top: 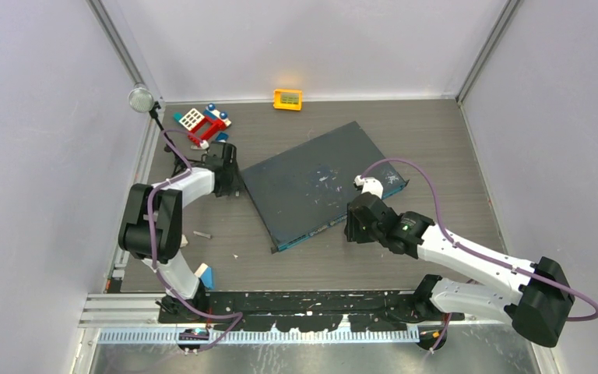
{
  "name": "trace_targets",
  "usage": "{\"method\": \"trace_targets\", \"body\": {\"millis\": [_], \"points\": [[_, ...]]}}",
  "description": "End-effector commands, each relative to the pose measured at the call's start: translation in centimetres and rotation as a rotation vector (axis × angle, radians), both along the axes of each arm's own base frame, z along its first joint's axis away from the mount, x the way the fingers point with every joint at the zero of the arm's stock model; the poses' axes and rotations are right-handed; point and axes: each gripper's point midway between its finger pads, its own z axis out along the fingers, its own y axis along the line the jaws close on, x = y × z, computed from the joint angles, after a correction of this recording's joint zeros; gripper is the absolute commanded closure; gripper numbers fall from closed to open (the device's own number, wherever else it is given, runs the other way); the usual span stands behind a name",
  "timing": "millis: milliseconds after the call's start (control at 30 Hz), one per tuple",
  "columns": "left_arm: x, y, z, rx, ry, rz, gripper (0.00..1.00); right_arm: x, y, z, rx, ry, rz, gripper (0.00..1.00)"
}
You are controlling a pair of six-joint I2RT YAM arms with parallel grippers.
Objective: Insert the plug into the switch port
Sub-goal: Pick up the plug from the center of the board.
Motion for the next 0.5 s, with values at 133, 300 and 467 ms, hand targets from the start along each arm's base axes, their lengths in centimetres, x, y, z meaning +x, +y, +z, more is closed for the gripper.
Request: {"method": "trace_targets", "body": {"millis": [133, 300, 467], "points": [[0.2, 1.4, -0.3, 0.068, 0.026, 0.027, 0.61, 0.9, 0.8, 2.1, 0.054, -0.05, 0.004, 0.62], [-0.2, 1.5, -1.2, 0.079, 0.063, 0.017, 0.68, 0.9, 0.8, 2.1, 0.055, -0.05, 0.005, 0.62], [-0.4, 1.3, -1.6, 0.073, 0.084, 0.003, 0.77, 0.8, 0.7, 2.2, 0.062, -0.052, 0.005, 0.62]]}}
